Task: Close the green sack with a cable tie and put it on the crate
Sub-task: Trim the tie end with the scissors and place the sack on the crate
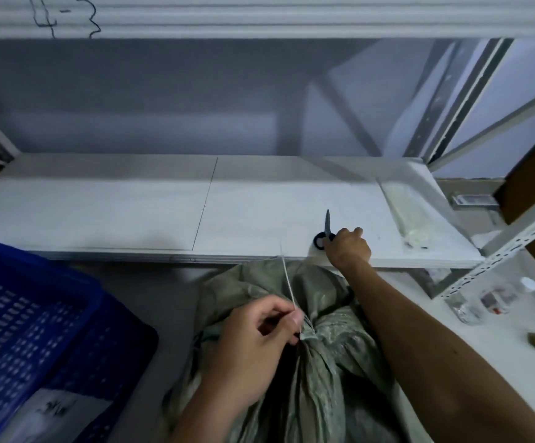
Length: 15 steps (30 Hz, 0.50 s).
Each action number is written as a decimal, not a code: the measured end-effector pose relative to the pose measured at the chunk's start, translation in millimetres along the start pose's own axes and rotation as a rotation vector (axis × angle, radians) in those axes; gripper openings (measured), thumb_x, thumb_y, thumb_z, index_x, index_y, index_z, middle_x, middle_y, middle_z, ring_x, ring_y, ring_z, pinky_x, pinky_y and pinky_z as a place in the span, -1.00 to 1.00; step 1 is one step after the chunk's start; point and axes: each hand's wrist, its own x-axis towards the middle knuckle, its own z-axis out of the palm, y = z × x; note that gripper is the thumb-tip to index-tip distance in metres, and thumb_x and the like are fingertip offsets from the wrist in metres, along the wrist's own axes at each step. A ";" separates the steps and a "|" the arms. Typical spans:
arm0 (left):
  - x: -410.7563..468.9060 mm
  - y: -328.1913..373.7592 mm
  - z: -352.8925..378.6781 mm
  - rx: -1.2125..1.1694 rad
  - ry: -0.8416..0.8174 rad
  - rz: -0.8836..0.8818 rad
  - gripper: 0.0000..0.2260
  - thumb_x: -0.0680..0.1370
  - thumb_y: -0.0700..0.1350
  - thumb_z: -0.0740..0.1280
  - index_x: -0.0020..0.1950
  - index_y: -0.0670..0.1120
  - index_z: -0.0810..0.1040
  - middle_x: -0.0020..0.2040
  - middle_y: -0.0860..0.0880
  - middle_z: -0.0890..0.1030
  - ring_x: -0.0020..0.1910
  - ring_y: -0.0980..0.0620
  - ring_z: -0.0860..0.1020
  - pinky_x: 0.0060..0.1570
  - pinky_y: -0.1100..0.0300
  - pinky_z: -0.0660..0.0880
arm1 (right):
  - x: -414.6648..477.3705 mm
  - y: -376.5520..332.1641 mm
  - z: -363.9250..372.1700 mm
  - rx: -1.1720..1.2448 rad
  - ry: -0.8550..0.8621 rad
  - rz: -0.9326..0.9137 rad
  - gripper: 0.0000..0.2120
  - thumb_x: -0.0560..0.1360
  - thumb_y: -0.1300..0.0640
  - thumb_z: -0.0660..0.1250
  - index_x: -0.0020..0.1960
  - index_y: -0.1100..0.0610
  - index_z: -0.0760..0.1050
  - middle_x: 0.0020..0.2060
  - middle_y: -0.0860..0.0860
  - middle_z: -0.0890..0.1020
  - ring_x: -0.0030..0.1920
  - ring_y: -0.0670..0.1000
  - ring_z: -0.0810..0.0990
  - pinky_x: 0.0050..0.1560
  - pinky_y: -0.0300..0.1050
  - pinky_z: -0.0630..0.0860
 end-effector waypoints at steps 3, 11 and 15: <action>13.3 -3.5 4.1 -0.043 -0.004 -0.025 -0.92 0.56 -0.15 0.42 -0.13 -0.06 0.66 -0.22 -0.03 0.70 -0.28 0.08 0.66 -0.15 0.30 0.52 | 7.4 0.2 9.6 -0.051 0.023 -0.004 -0.49 0.56 -0.17 0.25 0.28 0.22 0.47 0.25 0.18 0.42 0.17 0.20 0.55 0.06 -0.01 0.49; 27.7 -14.9 9.8 -0.142 0.011 -0.051 -0.93 0.55 -0.19 0.43 -0.13 -0.09 0.67 -0.26 -0.02 0.69 -0.23 0.12 0.62 -0.05 0.20 0.54 | 12.1 -2.3 2.9 -0.464 0.056 -0.174 -0.67 0.61 0.06 0.16 0.29 0.16 0.49 0.17 0.14 0.59 0.16 0.13 0.57 0.04 -0.06 0.46; 23.6 -13.9 7.6 -0.136 0.001 -0.062 -0.94 0.55 -0.17 0.43 -0.12 -0.06 0.68 -0.22 -0.03 0.71 -0.19 0.11 0.64 -0.01 0.17 0.57 | 4.2 10.9 -7.5 -0.539 0.068 -0.246 -0.72 0.57 0.03 0.22 0.19 0.11 0.55 0.07 0.08 0.65 0.09 0.10 0.61 -0.08 -0.06 0.39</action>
